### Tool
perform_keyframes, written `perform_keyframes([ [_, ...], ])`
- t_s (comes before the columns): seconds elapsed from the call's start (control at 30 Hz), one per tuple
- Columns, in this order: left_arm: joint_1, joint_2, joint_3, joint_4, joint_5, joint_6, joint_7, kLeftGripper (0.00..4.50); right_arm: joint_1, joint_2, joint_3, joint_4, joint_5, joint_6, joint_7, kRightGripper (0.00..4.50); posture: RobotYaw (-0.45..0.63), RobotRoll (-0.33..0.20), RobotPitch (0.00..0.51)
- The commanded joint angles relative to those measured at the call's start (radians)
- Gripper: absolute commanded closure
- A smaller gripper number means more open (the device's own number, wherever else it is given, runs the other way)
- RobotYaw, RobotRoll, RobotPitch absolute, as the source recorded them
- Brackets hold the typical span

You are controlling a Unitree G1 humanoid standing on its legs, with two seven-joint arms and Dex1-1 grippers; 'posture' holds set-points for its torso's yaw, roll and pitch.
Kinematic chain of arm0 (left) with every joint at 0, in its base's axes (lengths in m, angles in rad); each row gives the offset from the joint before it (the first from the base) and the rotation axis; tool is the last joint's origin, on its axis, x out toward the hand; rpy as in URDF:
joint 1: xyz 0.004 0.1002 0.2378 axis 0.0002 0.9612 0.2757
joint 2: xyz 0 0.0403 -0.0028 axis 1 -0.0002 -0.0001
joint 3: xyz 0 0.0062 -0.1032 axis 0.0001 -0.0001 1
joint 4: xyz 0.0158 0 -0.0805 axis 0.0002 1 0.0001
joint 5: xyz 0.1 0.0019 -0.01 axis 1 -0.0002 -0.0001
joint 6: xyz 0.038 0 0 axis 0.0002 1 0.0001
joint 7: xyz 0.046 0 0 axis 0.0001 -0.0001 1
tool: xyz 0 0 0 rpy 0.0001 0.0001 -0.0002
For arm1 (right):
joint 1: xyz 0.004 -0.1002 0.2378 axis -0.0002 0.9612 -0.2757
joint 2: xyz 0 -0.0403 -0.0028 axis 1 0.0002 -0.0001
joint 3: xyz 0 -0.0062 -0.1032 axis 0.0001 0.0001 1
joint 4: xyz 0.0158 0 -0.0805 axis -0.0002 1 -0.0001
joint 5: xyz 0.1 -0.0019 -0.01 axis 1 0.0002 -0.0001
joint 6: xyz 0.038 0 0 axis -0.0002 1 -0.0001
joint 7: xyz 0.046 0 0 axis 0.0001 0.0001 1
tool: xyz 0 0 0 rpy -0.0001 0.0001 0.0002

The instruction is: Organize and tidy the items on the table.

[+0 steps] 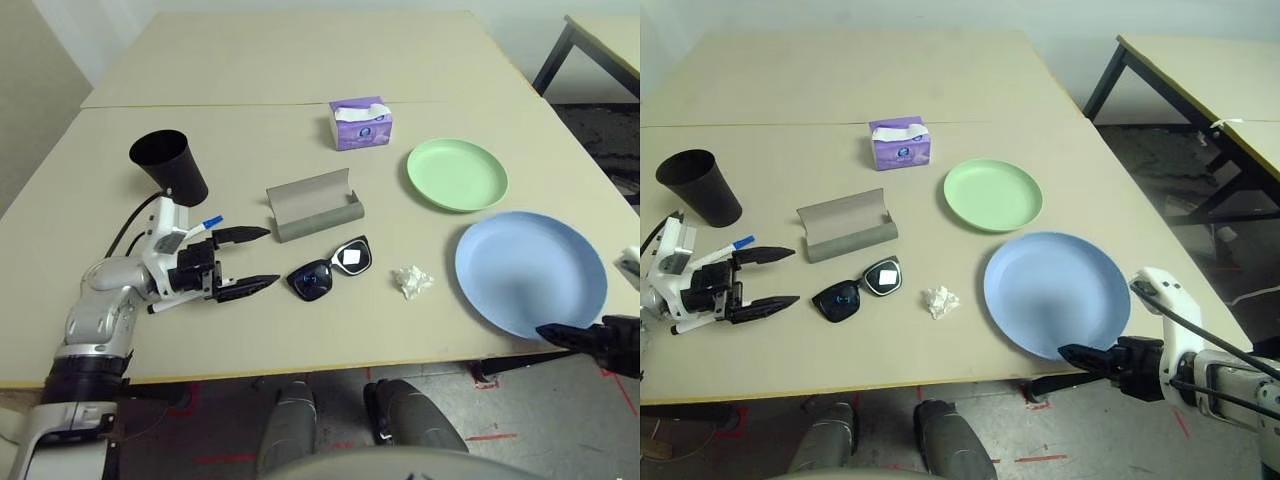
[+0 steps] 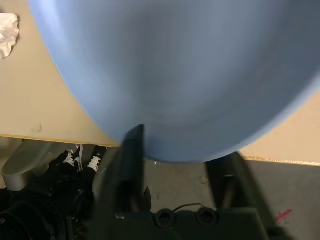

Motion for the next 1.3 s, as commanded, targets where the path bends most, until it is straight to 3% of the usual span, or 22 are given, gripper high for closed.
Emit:
perform_keyframes([
  [0.03,0.015,-0.006,0.004,-0.019,-0.003,-0.004,0.007,0.00,0.000,-0.003,-0.003,-0.007,0.007,0.015,0.006,3.48,-0.10,0.000,0.142],
  [0.13,0.018,-0.008,0.004,-0.021,-0.004,-0.006,0.011,0.00,-0.003,0.000,-0.004,-0.009,0.006,0.017,0.009,4.45,-0.10,0.000,0.142],
  [0.5,0.045,-0.025,-0.006,-0.060,-0.006,0.006,0.031,0.00,-0.041,0.005,-0.007,0.021,0.017,0.039,0.005,4.48,-0.11,0.000,0.149],
  [0.73,0.035,-0.026,-0.015,-0.039,0.003,-0.002,0.025,0.00,-0.228,-0.138,0.077,0.228,0.112,0.042,0.001,4.48,-0.11,0.000,0.155],
  [0.87,0.043,-0.029,-0.021,-0.052,0.006,-0.001,0.032,0.00,-0.393,-0.233,0.210,0.373,0.186,0.042,0.011,4.48,-0.10,0.000,0.155],
  [1.07,0.062,-0.034,-0.034,-0.065,0.018,-0.013,0.038,0.00,-0.706,-0.340,0.558,0.513,0.293,0.042,0.083,4.48,-0.10,0.000,0.158],
  [1.17,0.069,-0.035,-0.035,-0.071,0.014,-0.009,0.045,0.00,-0.902,-0.341,0.760,0.580,0.262,0.042,0.161,4.48,-0.10,0.000,0.160],
  [1.3,0.080,-0.039,-0.039,-0.090,0.011,-0.003,0.060,0.00,-1.144,-0.258,0.945,0.760,0.137,0.034,0.249,4.48,-0.08,0.000,0.162],
])
